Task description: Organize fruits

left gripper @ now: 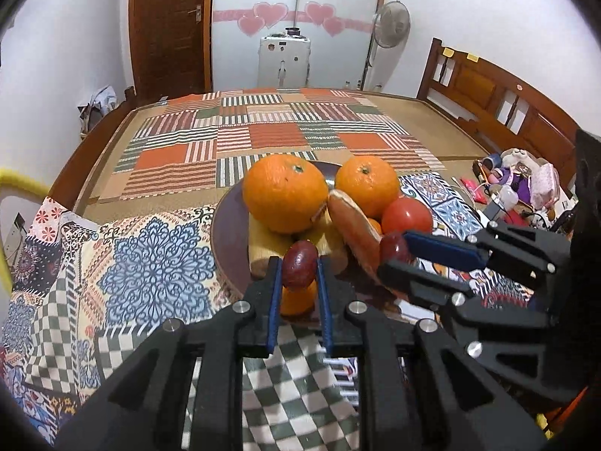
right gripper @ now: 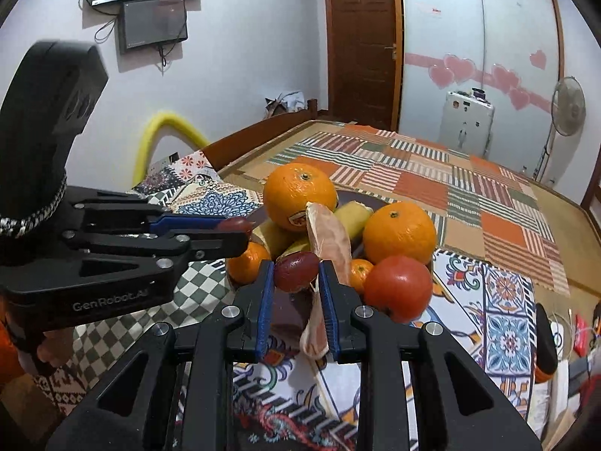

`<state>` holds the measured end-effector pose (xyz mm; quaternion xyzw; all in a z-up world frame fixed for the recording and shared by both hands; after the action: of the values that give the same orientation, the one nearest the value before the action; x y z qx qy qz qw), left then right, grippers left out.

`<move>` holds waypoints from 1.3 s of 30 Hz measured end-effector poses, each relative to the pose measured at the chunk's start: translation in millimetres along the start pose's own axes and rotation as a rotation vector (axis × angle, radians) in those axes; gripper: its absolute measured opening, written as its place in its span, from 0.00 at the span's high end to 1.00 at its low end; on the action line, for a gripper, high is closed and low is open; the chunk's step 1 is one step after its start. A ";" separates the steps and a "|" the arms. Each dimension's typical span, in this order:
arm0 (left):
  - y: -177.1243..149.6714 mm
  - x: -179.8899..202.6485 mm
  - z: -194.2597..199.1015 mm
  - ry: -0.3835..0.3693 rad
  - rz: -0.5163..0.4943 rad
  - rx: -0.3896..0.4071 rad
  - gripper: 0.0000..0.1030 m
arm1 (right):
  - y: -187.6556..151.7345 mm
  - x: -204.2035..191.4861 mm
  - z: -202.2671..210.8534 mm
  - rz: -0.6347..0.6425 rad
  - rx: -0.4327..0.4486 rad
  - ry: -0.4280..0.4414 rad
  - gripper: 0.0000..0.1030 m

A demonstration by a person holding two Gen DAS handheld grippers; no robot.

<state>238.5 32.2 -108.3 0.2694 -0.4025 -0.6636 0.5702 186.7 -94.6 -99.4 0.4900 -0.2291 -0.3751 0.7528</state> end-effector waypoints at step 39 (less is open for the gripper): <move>22.2 49.4 213.7 0.174 -0.022 0.503 0.67 | 71.9 -26.9 180.5 -0.073 0.425 -0.144 0.59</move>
<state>65.9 32.0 28.9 0.4630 -0.5012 -0.5232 0.5107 66.0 -158.4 41.5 0.6174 -0.3384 -0.3793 0.6003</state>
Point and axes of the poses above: each gripper's, at about its wrist camera, not at the fingertips, and z roughly against the way its jaws point, x to its right, y to its top, the point moved 1 cm from there along -z, roughly the way its jaws point, and after that the axes turned 13 degrees about x, right-handed, at the moved point
